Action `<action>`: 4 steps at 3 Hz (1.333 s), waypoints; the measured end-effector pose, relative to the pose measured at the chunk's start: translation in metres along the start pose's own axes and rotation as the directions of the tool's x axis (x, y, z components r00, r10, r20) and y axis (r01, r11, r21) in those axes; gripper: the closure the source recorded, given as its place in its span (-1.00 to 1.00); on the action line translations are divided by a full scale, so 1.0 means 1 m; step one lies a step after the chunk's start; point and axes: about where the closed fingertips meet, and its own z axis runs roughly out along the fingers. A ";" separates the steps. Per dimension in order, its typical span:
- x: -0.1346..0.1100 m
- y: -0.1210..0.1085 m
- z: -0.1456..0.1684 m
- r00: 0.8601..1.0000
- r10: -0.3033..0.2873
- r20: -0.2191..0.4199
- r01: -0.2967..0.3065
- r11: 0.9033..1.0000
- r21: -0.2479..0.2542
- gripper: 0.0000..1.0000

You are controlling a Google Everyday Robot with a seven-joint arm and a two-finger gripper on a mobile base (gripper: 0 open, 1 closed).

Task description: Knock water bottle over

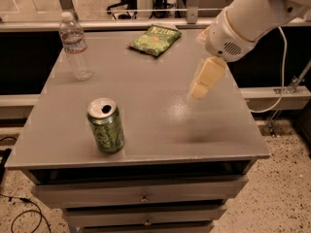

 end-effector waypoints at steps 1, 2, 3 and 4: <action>-0.031 -0.011 0.033 0.996 -0.010 0.087 0.012 1.000 -0.021 -1.00; -0.077 -0.026 0.072 0.980 -0.026 0.195 0.038 0.998 -0.056 -1.00; -0.134 -0.042 0.104 0.945 -0.049 0.324 0.079 0.994 -0.080 -1.00; -0.195 -0.061 0.132 0.871 -0.032 0.491 0.091 0.991 -0.096 -1.00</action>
Offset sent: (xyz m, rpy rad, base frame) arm 0.1110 0.1750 -0.0192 0.3457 -0.0189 0.2062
